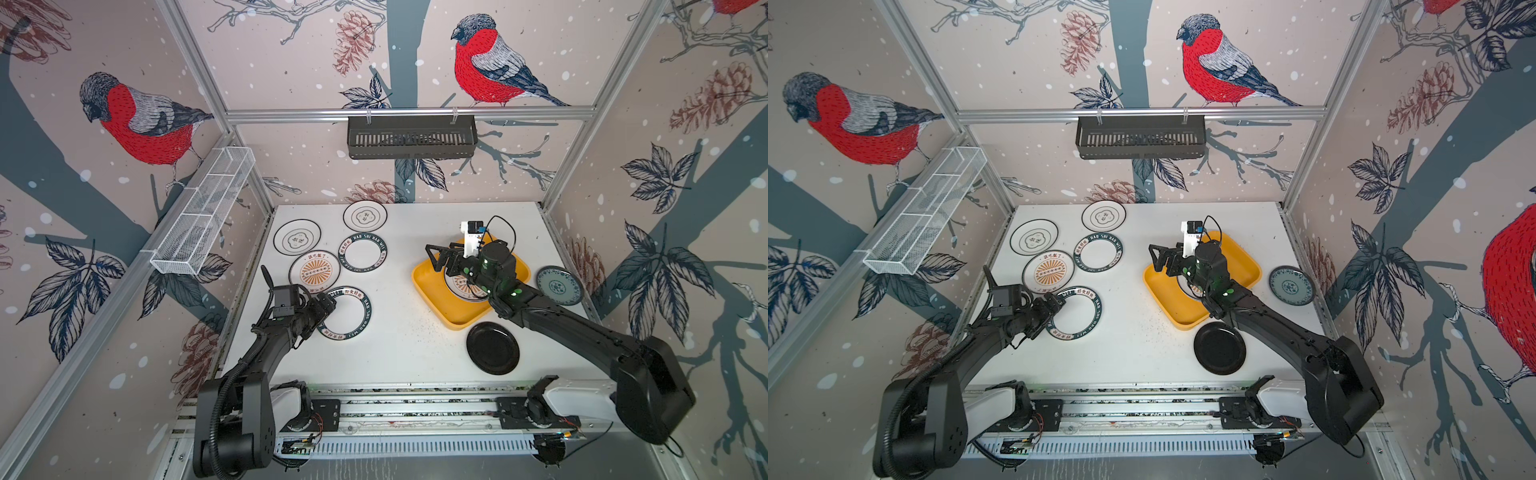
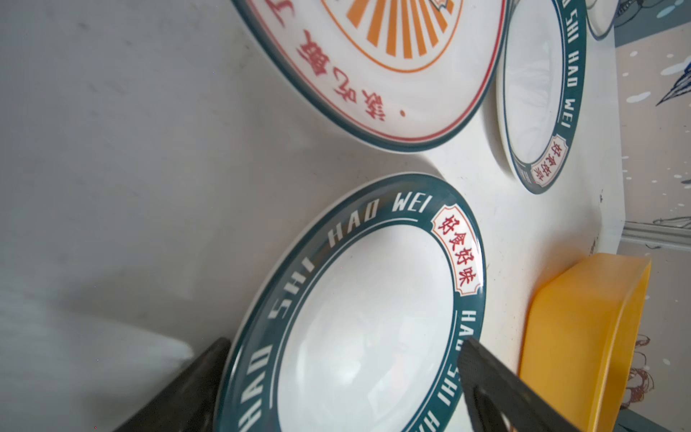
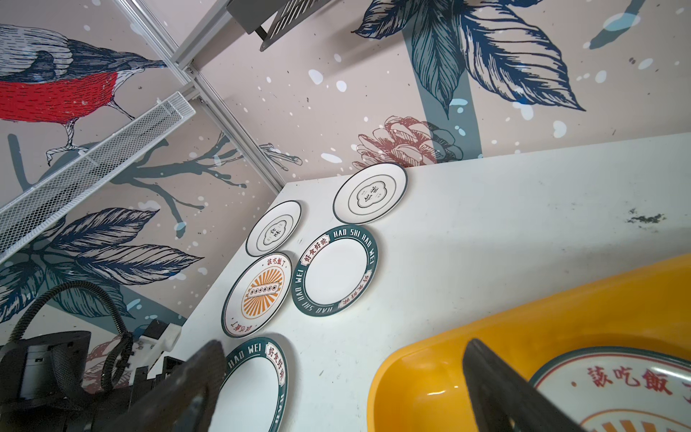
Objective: Place the plates into the plastic bin on the countertop
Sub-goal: Move the plate at the center of the table, then pick up the plate from the center of the table.
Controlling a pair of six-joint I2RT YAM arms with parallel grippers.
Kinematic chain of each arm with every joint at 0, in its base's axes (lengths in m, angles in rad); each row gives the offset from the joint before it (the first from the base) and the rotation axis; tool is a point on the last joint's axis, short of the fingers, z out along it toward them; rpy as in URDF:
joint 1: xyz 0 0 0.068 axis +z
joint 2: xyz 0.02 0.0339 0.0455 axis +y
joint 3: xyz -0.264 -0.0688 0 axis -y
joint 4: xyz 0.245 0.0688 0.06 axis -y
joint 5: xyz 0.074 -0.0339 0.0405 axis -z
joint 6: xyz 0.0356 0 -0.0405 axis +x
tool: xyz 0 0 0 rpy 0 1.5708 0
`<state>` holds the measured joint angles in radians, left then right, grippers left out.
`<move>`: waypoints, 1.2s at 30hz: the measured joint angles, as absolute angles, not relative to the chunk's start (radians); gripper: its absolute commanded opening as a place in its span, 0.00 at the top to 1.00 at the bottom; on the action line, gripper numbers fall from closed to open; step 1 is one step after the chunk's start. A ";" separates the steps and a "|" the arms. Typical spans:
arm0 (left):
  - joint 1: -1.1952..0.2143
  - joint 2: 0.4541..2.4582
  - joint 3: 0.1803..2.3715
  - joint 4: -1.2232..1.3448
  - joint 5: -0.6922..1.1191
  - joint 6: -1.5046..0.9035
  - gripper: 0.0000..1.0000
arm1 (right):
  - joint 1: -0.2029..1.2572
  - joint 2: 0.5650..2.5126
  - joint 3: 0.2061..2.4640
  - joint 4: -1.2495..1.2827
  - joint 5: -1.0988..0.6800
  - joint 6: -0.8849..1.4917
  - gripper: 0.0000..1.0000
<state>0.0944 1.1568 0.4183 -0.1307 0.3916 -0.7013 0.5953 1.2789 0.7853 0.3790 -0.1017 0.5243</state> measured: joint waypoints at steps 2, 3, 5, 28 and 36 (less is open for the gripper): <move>0.069 1.168 0.419 -0.108 0.393 -0.708 0.06 | 0.595 1.279 0.785 0.379 -0.102 0.524 0.00; 0.055 1.172 0.419 -0.097 0.394 -0.711 0.06 | 0.595 1.280 0.785 0.379 -0.102 0.524 0.00; 0.029 1.179 0.419 -0.081 0.400 -0.727 0.06 | 0.595 1.281 0.785 0.379 -0.101 0.524 0.00; -0.063 1.298 0.348 0.156 0.558 -0.754 0.67 | 0.595 1.276 0.775 0.379 -0.096 0.544 0.00; -0.063 1.327 0.316 0.228 0.576 -0.793 0.92 | 0.596 1.271 0.775 0.379 -0.095 0.546 0.00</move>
